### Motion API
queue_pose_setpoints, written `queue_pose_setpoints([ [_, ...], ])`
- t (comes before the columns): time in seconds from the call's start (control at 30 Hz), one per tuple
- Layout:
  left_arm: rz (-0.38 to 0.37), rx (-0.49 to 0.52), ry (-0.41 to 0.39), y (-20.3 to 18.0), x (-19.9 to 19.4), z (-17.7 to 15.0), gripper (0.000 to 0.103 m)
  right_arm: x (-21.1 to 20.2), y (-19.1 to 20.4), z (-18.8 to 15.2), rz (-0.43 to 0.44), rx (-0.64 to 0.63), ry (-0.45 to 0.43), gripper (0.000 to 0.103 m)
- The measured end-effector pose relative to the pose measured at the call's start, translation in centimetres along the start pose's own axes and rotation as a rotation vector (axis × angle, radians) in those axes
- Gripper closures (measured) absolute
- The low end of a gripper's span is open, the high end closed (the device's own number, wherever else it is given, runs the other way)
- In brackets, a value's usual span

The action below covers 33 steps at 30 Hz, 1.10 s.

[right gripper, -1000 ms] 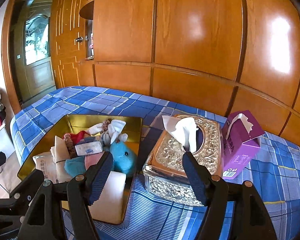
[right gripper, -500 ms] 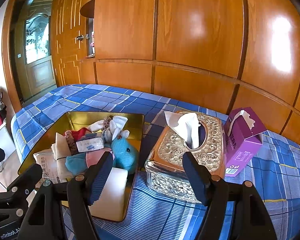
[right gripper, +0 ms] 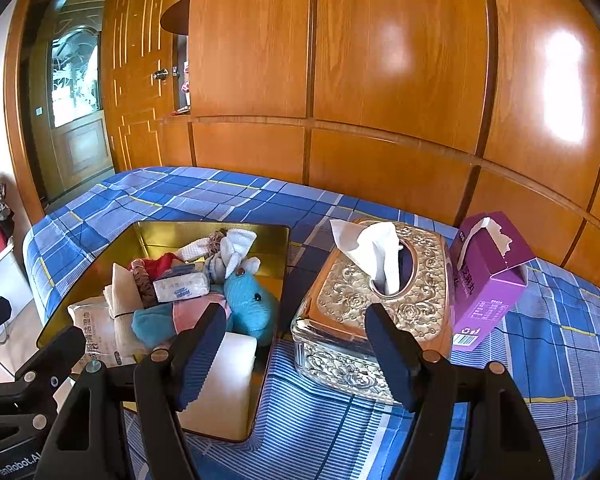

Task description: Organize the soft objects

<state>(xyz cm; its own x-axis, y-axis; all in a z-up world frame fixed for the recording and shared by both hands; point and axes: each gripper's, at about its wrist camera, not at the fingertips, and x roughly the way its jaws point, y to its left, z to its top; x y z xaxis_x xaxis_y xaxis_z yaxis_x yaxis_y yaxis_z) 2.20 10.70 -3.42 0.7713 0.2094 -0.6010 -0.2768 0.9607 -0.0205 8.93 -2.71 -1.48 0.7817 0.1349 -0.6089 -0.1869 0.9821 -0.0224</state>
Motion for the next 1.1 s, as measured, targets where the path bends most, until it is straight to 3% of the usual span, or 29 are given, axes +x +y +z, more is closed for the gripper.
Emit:
queue_pose_setpoints([
  [0.9, 0.004, 0.000, 0.004, 0.04, 0.10, -0.04, 0.000, 0.16, 0.01, -0.15, 0.000, -0.001, 0.006, 0.030],
  [1.1, 0.018, -0.002, -0.024, 0.21, -0.14, -0.10, 0.001, 0.21, 0.05, -0.28, 0.000, -0.006, 0.006, 0.030],
])
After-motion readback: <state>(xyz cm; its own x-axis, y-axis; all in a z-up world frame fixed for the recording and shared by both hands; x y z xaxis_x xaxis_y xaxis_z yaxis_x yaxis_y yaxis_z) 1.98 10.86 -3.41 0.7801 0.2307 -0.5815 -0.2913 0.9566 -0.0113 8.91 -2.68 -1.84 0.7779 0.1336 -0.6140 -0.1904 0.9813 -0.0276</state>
